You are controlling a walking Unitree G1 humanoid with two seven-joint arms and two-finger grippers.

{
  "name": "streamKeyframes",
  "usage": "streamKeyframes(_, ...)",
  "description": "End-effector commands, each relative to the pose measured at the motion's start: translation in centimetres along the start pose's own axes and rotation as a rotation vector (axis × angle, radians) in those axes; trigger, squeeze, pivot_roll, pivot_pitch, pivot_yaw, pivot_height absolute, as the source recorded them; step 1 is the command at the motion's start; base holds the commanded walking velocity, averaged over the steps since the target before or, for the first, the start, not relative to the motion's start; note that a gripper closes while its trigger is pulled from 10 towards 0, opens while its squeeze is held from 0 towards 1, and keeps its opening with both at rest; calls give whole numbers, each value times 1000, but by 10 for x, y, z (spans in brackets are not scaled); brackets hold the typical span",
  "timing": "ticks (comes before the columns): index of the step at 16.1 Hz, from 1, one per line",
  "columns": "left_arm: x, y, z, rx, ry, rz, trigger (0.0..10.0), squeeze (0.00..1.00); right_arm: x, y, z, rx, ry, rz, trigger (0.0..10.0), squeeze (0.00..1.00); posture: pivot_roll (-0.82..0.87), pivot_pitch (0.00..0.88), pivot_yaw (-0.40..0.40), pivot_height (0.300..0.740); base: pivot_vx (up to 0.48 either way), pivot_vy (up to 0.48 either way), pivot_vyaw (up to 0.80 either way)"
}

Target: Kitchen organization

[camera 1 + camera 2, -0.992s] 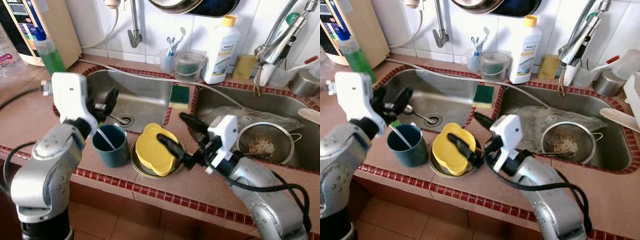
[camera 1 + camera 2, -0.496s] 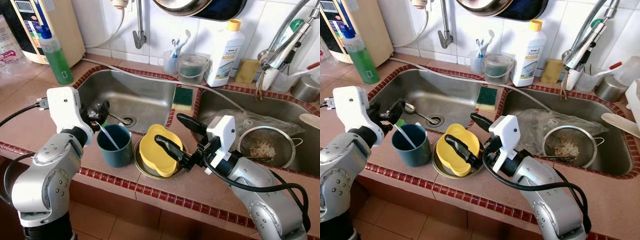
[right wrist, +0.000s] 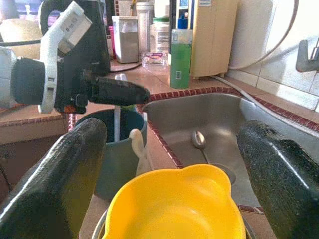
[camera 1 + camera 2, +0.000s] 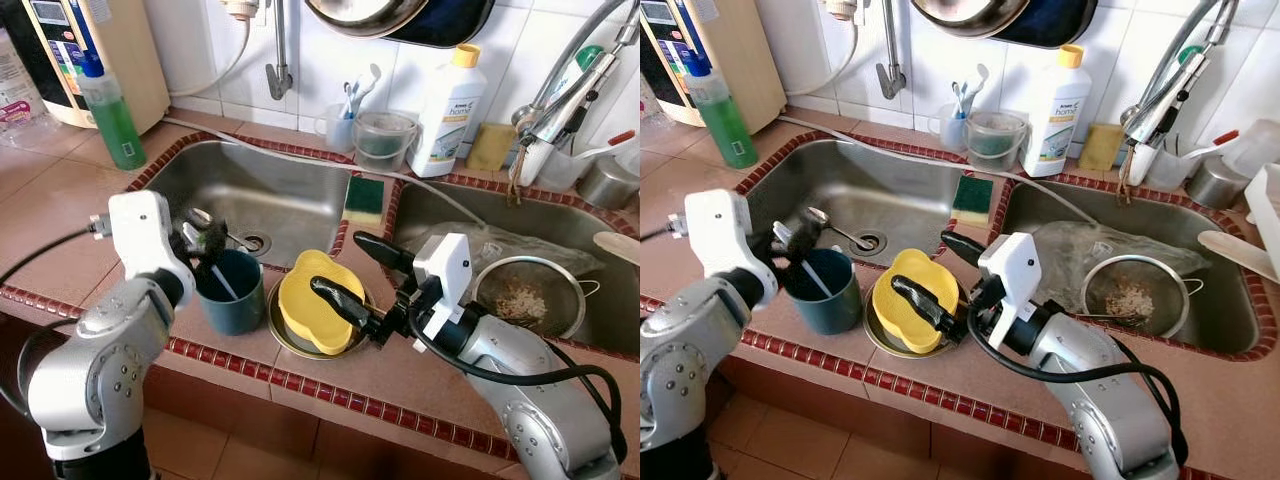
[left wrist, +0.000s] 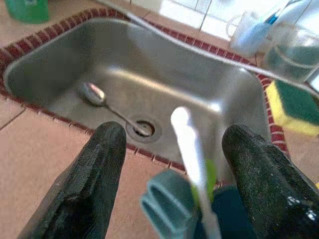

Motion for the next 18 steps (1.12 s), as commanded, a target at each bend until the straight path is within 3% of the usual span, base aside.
streamKeyframes(1, -1, 0, -1, 7, 15, 8, 10000, 0, 1, 1, 3, -6, -3, 20, 10000, 0, -39, 55, -21, 740, 0, 0, 0)
streamKeyframes(3, -2, 0, -2, -8, 21, 13, 10000, 0, 1, 2, 3, -6, 2, 28, 10000, 0, -35, 56, -25, 740, 0, 0, 0)
streamKeyframes(4, -2, 0, -1, -16, 14, 12, 4863, 0, 1, 2, 3, -7, 3, 31, 10000, 0, -35, 57, -26, 740, 0, 0, 0)
streamKeyframes(5, -3, 0, 1, -22, 3, 11, 745, 0, 1, 2, 3, -8, 4, 32, 10000, 0, -34, 57, -27, 740, 0, 0, 0)
streamKeyframes(6, -3, 0, 3, -30, -7, 7, 0, 0, 1, 2, 3, -9, 5, 33, 10000, 0, -34, 57, -27, 740, 0, 0, 0)
streamKeyframes(18, -3, -12, 8, -31, -34, -49, 0, 0, 1, 0, 3, -14, 9, 28, 10000, 0, -41, 59, -25, 740, 0, 0, 0)
Point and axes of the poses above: a point about 5 cm out from each wrist's last joint towards the gripper, its own x axis pointing out of the wrist towards the gripper, its own z axis along the axis of the wrist's last joint, y = z × x, the point moved 1 cm from there along x, pointing out of the wrist towards the gripper, and after that the axes turned 7 degrees about -x, right-handed, at the moved point
